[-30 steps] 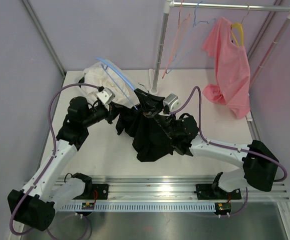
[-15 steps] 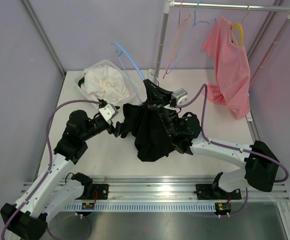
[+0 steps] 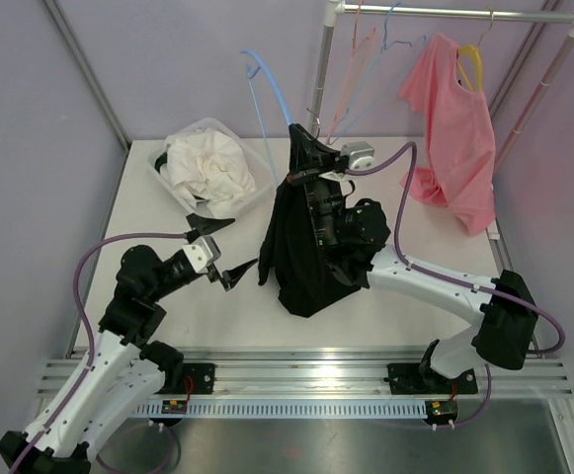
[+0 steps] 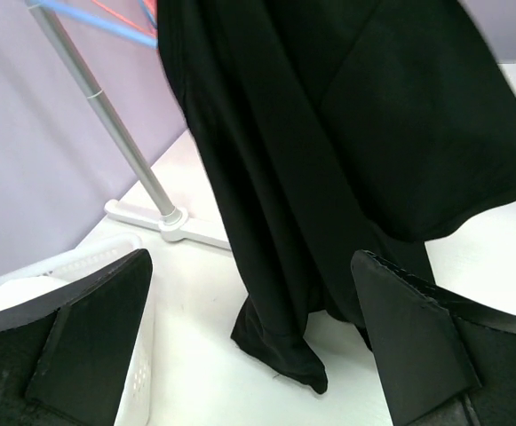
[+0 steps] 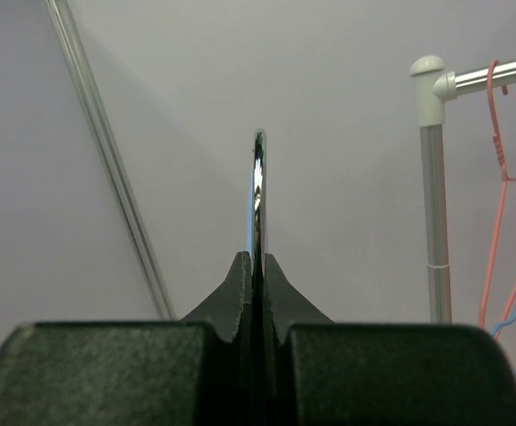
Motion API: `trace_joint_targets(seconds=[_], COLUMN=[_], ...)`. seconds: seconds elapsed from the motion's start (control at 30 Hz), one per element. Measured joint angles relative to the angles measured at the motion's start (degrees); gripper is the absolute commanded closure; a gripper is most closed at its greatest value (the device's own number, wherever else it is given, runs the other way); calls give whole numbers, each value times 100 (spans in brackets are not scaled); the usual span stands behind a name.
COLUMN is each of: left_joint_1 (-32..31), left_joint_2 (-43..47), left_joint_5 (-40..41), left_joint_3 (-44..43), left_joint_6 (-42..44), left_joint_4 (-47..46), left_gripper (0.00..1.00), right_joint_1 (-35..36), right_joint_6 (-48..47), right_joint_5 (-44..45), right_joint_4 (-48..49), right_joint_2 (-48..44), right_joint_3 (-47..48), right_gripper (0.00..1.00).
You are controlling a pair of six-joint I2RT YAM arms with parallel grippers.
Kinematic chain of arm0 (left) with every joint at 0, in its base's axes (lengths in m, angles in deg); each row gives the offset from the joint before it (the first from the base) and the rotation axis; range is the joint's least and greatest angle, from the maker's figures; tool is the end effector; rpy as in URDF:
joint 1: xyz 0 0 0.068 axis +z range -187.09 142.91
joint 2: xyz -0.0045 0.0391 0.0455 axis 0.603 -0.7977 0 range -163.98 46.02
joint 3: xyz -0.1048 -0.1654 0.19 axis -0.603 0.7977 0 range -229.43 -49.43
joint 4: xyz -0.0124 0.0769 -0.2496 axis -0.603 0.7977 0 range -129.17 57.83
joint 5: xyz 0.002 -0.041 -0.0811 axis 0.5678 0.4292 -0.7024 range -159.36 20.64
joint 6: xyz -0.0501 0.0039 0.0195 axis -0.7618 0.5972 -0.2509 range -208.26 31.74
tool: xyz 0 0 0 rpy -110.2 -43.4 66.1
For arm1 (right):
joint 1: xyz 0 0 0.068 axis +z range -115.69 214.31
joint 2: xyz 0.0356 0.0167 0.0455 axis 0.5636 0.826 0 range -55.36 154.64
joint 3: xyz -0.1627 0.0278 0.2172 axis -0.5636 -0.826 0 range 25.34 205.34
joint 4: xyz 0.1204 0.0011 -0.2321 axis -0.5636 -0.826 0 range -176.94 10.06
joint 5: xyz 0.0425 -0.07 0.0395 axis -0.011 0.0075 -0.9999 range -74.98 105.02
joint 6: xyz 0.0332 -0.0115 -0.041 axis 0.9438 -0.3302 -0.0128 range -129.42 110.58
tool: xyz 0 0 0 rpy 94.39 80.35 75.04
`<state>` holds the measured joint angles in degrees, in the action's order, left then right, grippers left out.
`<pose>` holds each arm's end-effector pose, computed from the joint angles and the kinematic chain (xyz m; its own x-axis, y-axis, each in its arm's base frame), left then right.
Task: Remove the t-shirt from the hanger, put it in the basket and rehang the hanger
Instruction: Remove the tshirt from the hanger
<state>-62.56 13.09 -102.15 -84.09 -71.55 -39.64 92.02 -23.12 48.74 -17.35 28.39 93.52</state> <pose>0.1229 -0.0798 0.3285 0.2777 0.1354 -0.9511 0.8043 0.5086 0.3072 0.1845 0.2550 0.4438 0.4983 0.4199 -0.7585 -0.3942 0.8890 0.2332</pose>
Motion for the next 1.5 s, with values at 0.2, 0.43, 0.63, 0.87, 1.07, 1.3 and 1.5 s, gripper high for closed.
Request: trace_joint_targets(seconds=[0.2,0.43,0.63,0.87,1.07,1.3,1.5], left_joint_1=[-293,-839,-925,-1134,-1305,-1362,-1364], left_joint_2=[-142,-562,-798,-662,-682,-1416,-1574], left_joint_5=[-11,114,125,11,4,247,520], left_joint_3=[149,203,219,219,214,55,-46], left_joint_6=[-2,4,4,92,160,173,155], left_joint_4=[-168,-310,-289,-166,-44,122,146], left_gripper=[1,1,1,1,5,68,100], right_joint_1=[142,269,315,352,391,450,448], right_joint_6=[-50,-310,-568,-1143,-1668,-1987,-2035], right_joint_5=[170,289,374,717,837,890,868], right_joint_4=[-249,-214,129,713,874,879,962], right_joint_2=[503,922,1204,1648,1987,2179,2186], right_joint_3=[299,575,741,1047,1300,1357,1381], right_gripper=[100,100,100,100,100,100,100])
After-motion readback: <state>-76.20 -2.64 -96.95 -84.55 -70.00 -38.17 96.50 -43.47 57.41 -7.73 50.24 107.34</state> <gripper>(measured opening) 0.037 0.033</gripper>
